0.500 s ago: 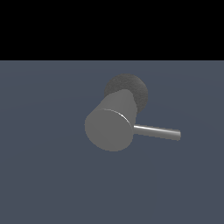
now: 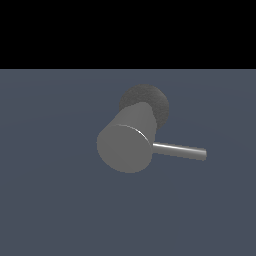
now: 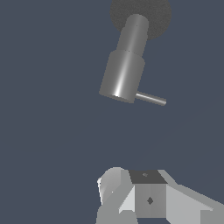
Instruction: Turn on the faucet by rotating a designated handle.
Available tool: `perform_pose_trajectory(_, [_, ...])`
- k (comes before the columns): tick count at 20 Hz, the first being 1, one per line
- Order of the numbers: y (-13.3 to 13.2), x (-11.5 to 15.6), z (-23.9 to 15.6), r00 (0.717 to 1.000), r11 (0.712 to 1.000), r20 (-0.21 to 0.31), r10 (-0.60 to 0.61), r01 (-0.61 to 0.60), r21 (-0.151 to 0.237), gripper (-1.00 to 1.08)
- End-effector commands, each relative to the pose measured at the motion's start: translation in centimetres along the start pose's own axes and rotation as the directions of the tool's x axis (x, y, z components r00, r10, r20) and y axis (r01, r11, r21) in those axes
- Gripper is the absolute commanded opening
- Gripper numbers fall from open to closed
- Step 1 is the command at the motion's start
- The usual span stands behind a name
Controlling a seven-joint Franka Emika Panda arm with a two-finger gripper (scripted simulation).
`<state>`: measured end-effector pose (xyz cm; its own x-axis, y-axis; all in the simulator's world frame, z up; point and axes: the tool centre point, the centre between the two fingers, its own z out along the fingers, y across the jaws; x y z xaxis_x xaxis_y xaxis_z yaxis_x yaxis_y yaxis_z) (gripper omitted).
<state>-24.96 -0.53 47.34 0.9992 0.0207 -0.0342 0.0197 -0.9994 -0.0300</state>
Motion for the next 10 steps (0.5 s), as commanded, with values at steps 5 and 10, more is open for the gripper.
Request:
perform_pose_trajectory(5, [0.1, 0.0, -0.5, 0.999, 0.99, -0.044, -0.007, 0.014, 0.142, -1.0])
perform_pose_trajectory(10, [0.3, 0.1, -1.2, 0.995, 0.955, -0.099, -0.006, 0.035, 0.296, -1.0])
